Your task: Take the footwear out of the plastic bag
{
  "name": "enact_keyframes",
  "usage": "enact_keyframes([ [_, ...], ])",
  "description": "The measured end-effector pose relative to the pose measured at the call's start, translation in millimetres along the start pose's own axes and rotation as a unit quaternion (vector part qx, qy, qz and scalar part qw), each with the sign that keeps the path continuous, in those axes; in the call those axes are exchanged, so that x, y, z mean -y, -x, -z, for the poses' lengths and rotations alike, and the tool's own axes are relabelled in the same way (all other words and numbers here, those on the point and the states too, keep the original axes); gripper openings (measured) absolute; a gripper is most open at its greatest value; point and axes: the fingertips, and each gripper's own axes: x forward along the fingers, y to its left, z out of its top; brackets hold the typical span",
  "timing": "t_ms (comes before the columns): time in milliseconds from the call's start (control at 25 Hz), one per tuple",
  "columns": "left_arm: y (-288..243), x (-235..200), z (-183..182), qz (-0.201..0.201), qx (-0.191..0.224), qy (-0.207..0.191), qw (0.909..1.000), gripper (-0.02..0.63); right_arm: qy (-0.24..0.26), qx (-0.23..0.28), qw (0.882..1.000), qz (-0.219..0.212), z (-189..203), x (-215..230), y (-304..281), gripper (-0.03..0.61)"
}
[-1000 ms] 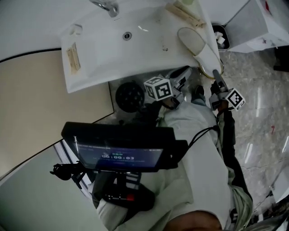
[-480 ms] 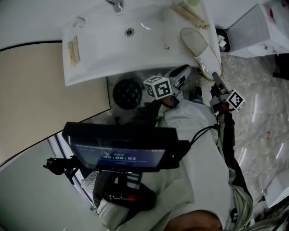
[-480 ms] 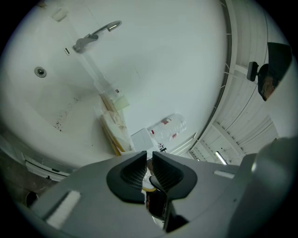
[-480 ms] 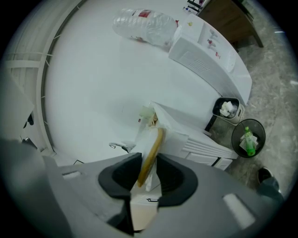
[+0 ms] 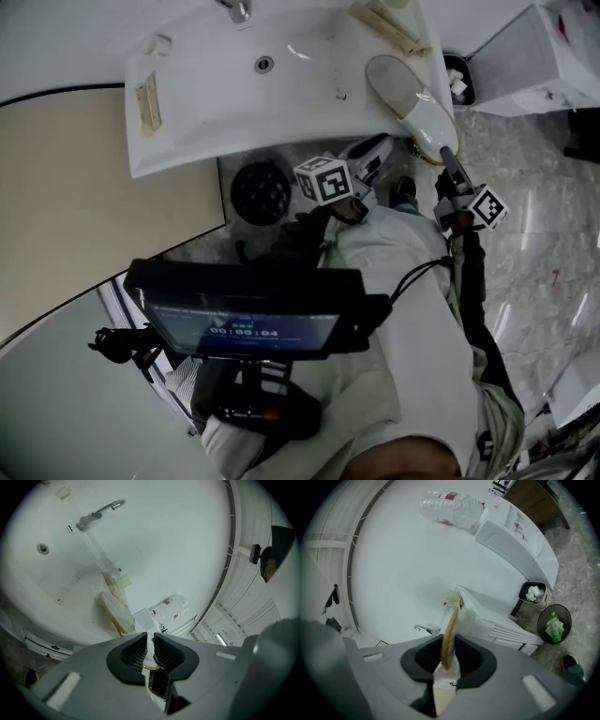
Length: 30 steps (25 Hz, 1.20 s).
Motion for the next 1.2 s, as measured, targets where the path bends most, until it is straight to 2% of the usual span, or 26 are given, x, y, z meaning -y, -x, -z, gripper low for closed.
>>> enact_keyframes([
  [80,-0.6,0.2,3.0,0.003,-0.007,0.003,1.0000,0.076,-0.009,0.011,1.000,-0.004,-2.3,-2.5,2.8,0.074],
  [200,-3.5,-1.4,9.8,0.012,-0.022,0.015,0.9996,0.173,-0.009,0.031,0.999,-0.013,-7.8,-6.7,9.1,0.072],
  [320,-5.6,-0.8,7.8,0.029,-0.026,0.033,0.9987,0.220,-0.012,0.051,0.998,-0.044,-15.4,-22.4,12.0,0.072],
  [520,-22.0,21.8,2.7,0.098,-0.028,0.083,0.9913,0.383,-0.019,0.073,0.991,-0.114,-36.6,-70.7,31.2,0.072],
  [640,-34.7,46.6,-24.7,0.142,0.010,0.067,0.9875,0.460,-0.014,0.067,0.984,-0.162,-41.9,-108.7,37.9,0.072],
  [720,-38.4,64.3,-50.0,0.168,0.048,0.049,0.9834,0.474,-0.011,0.061,0.982,-0.180,-39.3,-126.4,39.7,0.072],
  [840,-35.5,95.7,-84.8,0.221,0.101,0.033,0.9695,0.480,-0.007,0.055,0.981,-0.188,-34.2,-137.7,41.3,0.072],
  [920,-31.0,108.5,-102.7,0.242,0.120,0.034,0.9621,0.485,-0.002,0.047,0.980,-0.192,-31.5,-140.6,43.2,0.072],
  [960,-30.4,110.9,-107.8,0.244,0.122,0.034,0.9613,0.485,-0.001,0.044,0.980,-0.195,-30.6,-142.6,44.8,0.072],
  [1040,-31.8,111.2,-110.4,0.229,0.114,0.016,0.9666,0.477,-0.003,0.039,0.978,-0.203,-29.9,-147.6,48.9,0.072],
  [1080,-32.8,110.6,-110.1,0.214,0.111,0.002,0.9704,0.436,-0.002,0.034,0.978,-0.206,-29.1,-150.2,50.7,0.073],
  [1160,-33.5,108.8,-109.3,0.188,0.113,-0.009,0.9756,0.193,0.008,0.021,0.978,-0.206,-25.7,-154.6,54.0,0.074],
  [1200,-33.2,109.7,-108.7,0.185,0.116,-0.003,0.9757,0.192,0.015,0.018,0.979,-0.204,-24.4,-156.5,55.8,0.074],
])
